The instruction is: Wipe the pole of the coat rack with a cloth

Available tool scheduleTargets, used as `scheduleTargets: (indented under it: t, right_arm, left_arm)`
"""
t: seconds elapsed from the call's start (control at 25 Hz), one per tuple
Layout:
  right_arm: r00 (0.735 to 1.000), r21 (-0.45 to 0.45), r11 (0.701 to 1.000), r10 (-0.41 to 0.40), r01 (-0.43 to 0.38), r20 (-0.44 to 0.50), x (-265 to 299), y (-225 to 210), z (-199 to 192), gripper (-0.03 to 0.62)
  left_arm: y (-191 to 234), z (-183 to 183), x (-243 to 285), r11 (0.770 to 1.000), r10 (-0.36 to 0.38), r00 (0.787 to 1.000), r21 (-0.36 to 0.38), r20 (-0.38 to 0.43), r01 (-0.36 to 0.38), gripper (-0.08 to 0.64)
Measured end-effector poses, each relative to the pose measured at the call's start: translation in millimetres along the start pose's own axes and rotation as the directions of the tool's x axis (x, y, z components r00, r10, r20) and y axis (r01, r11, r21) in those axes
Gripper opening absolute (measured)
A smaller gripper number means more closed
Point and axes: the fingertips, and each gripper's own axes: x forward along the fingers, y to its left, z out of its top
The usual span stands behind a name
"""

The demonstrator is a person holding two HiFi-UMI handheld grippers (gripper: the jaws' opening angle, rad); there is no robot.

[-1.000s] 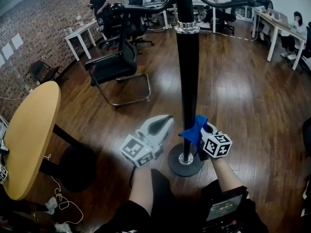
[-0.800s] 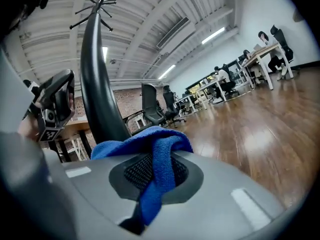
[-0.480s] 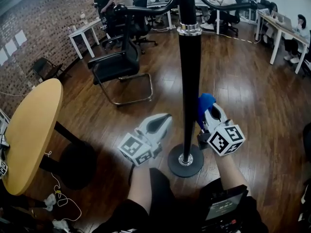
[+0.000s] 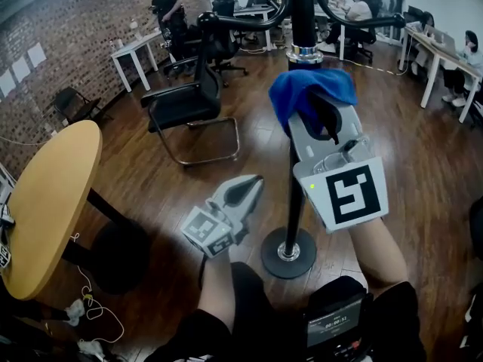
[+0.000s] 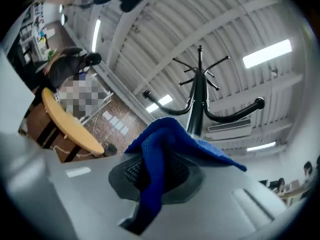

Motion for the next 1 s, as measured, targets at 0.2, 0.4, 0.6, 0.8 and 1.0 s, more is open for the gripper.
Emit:
scheduleTargets:
  t: [0.2,0.4,0.6,0.8,1.0]
  right_arm:
    - [0.959,-0.042,0.997,0.044,-0.058,-0.280,-45,78,-120,0.018]
    - [0.859,0.164,0.984,0.146,-0.073,-0.491,-120,182,-280,0.018]
    - [0.774,0.273,0.958,0.238,-0.087,-0.586,-165,223,-351,0.018]
    - [0.832,0.311,0.950,0.202,-0.038,-0.517,-149,195,-317,0.018]
    - [0.980,0.307,0.951,0.037,0.025,-0.193,-81,88,-161,0.018]
  left_arm:
    - [5,-1,1,1.000,0.004,1.000,-0.005,0.001,-0.004,0.000]
    - [9,-15,-3,1.000,0.005,1.000,-0.012,-0.023,-0.006,0.000]
    - [7,-20,-4,1.000,0.005,0.999,-0.017,-0.035,-0.006,0.000]
    - [7,-20,-2,1.000,0.002,1.000,-0.011,-0.031,-0.003,0.000]
    - [7,-11,1,1.000,0.003,1.000,-0.015,-0.010,-0.004,0.000]
